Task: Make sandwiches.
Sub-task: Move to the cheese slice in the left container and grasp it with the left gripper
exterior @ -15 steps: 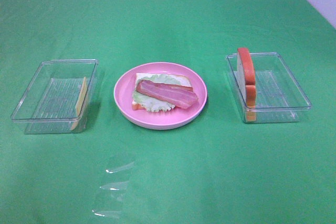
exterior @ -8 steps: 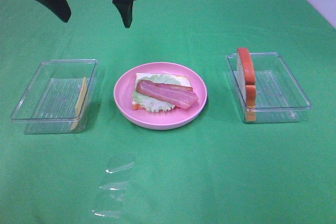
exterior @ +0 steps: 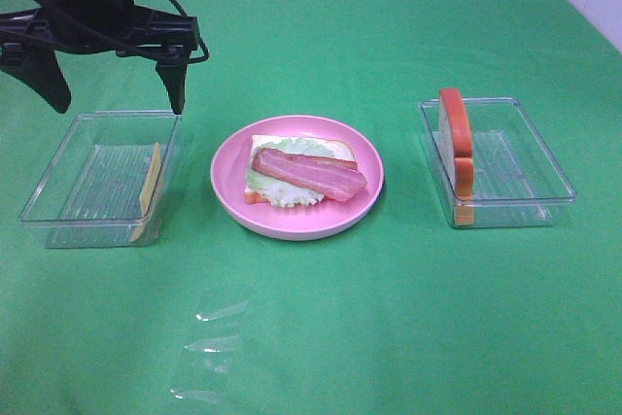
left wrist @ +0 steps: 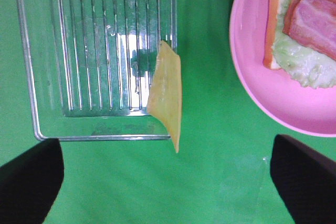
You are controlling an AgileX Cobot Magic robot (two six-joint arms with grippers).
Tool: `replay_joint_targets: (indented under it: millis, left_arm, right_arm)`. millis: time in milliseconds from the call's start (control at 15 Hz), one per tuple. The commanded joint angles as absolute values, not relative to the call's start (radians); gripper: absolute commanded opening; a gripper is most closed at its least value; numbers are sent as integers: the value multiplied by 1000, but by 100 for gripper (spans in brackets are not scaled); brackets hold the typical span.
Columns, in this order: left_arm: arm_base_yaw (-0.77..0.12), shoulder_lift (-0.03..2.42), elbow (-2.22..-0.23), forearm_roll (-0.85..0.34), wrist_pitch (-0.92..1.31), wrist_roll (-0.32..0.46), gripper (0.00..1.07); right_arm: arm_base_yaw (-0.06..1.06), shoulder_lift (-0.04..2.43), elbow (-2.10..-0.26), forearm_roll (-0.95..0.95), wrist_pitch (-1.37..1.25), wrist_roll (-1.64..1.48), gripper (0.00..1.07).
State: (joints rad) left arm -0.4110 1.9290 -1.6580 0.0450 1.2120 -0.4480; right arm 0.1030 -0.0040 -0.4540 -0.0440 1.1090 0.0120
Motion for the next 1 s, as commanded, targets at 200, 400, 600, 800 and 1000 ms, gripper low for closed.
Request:
replay_joint_targets:
  millis: [200, 400, 600, 800, 1000]
  left_arm:
    - [-412, 2017, -1651, 36, 1198, -459, 101]
    - [-412, 2073, -1651, 28, 1183, -459, 101]
    - [-412, 2111, -1651, -7, 1119, -459, 100]
    - [-412, 2143, -1651, -15, 1126, -459, 100]
    - [-412, 2153, -1651, -29, 1135, -459, 100]
  right_arm:
    - [101, -32, -458, -43, 1104, 10, 84]
    - [101, -32, -458, -43, 1104, 10, 84]
    - [101, -32, -458, -43, 1104, 10, 84]
    - [101, -32, -458, -43, 1104, 10, 84]
    - [101, -32, -458, -43, 1104, 10, 84]
